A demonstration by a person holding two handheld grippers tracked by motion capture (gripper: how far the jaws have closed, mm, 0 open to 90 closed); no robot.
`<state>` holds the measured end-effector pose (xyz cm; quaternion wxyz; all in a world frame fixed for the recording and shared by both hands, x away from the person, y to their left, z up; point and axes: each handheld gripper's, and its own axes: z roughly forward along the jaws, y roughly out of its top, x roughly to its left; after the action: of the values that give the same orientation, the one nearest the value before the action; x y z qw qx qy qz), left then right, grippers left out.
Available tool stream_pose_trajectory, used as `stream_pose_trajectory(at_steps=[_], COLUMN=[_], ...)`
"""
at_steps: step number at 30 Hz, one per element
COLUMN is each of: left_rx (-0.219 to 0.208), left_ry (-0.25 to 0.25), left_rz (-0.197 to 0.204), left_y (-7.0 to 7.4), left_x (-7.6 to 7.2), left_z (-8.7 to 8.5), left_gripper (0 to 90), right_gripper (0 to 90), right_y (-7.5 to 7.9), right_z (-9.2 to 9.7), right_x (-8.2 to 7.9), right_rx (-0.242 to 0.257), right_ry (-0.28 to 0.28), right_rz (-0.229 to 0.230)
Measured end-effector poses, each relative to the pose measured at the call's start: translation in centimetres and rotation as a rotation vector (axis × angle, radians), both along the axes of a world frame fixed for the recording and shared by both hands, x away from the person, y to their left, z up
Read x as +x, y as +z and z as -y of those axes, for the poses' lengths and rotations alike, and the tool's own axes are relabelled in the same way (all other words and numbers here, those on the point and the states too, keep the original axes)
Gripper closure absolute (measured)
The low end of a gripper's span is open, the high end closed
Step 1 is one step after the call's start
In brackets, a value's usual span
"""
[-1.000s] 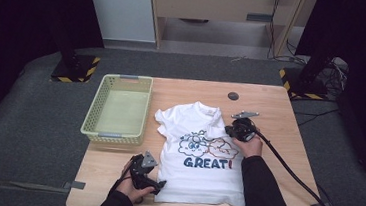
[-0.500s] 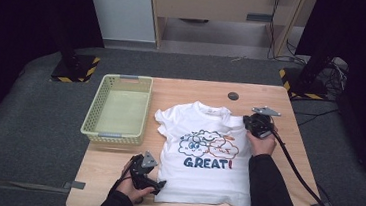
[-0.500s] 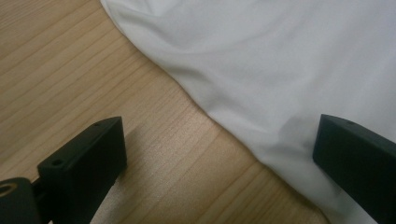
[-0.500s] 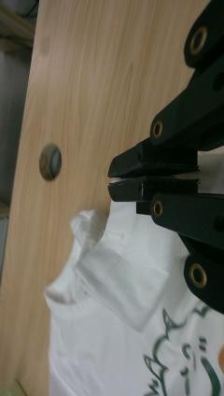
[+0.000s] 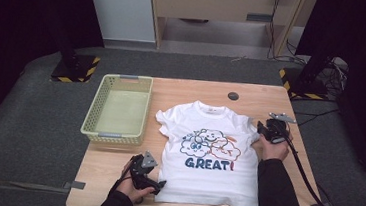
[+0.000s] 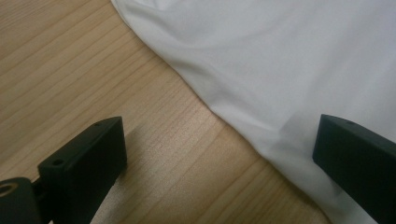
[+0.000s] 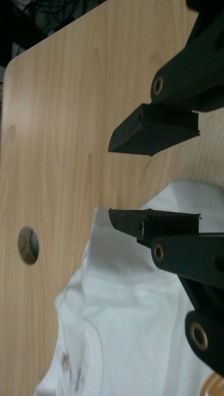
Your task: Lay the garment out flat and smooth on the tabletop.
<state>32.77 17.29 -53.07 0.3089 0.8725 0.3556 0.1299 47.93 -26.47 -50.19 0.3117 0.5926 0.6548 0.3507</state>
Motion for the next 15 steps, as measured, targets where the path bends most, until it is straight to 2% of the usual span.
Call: stream_pose_trajectory(at_steps=[2,5,7,11,15], left_rx=[0.0,0.001,0.001,0.001,0.0], left_ry=[0.0,0.0,0.0,-0.001,-0.001], left_rz=[0.0,0.001,0.001,0.001,0.0], left_y=[0.0,0.0,0.0,0.0,0.0], left_x=[0.0,0.0,0.0,0.0,0.0], left_z=[0.0,0.0,0.0,0.0,0.0], left_gripper=[2.4,2.4,2.4,2.4,2.4], right_gripper=[56.5,49.1,44.0,37.8,32.2], right_y=[0.2,0.1,-0.7,-1.9,-2.9], right_z=[-0.2,-1.6,-3.0,-4.3,-5.1], right_x=[0.0,0.0,0.3,0.8,1.5], right_rx=[-0.011,-0.014,-0.012,-0.028,-0.044], right_ry=[0.02,0.117,0.19,0.225,0.23], right_rz=[0.013,0.024,-0.002,-0.033,-0.076])
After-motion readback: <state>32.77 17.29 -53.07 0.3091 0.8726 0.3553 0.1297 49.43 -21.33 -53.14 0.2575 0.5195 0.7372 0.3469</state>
